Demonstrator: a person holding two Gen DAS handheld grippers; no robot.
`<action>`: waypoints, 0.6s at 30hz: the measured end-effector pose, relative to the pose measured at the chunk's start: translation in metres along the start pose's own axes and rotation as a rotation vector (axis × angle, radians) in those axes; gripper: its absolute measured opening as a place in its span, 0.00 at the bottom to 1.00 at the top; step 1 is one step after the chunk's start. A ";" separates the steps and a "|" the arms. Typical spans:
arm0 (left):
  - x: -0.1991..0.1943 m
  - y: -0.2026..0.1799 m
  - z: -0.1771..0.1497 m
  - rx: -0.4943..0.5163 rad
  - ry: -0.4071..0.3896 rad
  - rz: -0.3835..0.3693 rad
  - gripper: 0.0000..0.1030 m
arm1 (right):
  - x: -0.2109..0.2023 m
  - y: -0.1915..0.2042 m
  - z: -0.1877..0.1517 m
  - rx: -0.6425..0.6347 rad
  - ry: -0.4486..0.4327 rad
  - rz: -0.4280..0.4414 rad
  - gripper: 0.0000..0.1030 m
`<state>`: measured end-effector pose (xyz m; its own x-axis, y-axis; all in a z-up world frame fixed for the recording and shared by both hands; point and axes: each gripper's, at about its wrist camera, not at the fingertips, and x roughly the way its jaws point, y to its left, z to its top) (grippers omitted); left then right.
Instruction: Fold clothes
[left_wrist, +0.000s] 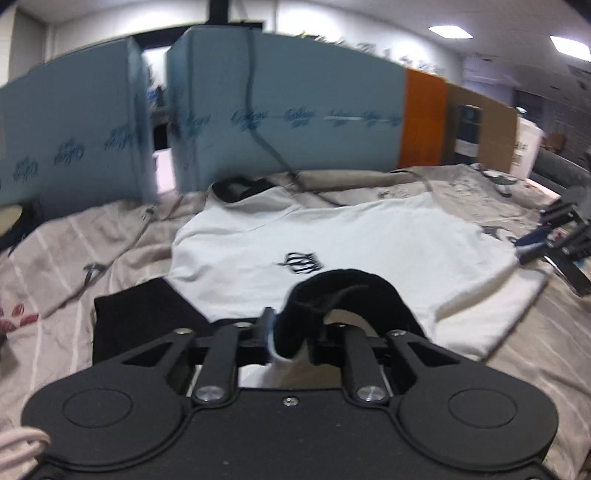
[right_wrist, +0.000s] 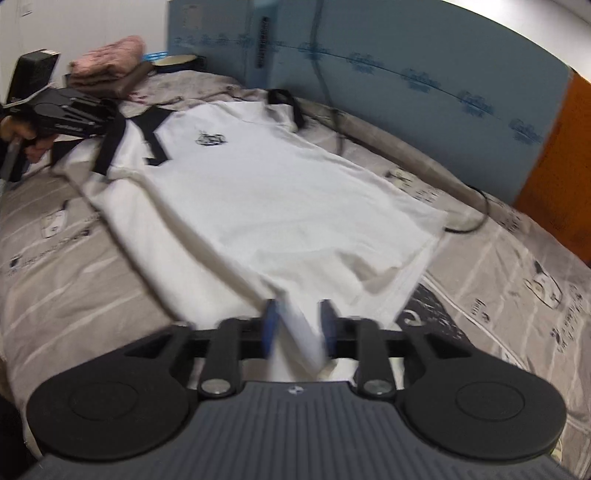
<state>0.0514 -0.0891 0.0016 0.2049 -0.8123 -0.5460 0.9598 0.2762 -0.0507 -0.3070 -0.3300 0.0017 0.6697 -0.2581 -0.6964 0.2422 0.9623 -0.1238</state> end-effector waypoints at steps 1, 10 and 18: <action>0.003 0.005 0.001 -0.032 -0.002 0.013 0.51 | 0.000 -0.004 -0.002 0.018 -0.006 -0.011 0.45; 0.006 0.018 0.004 0.036 0.013 0.244 0.68 | -0.007 -0.021 -0.014 0.082 -0.033 -0.213 0.57; -0.002 -0.018 0.004 0.120 0.004 0.035 0.68 | -0.002 -0.012 0.000 0.100 -0.113 -0.136 0.73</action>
<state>0.0344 -0.0950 0.0072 0.2385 -0.8008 -0.5494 0.9681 0.2408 0.0694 -0.3110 -0.3410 0.0041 0.6989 -0.3984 -0.5939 0.4005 0.9061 -0.1366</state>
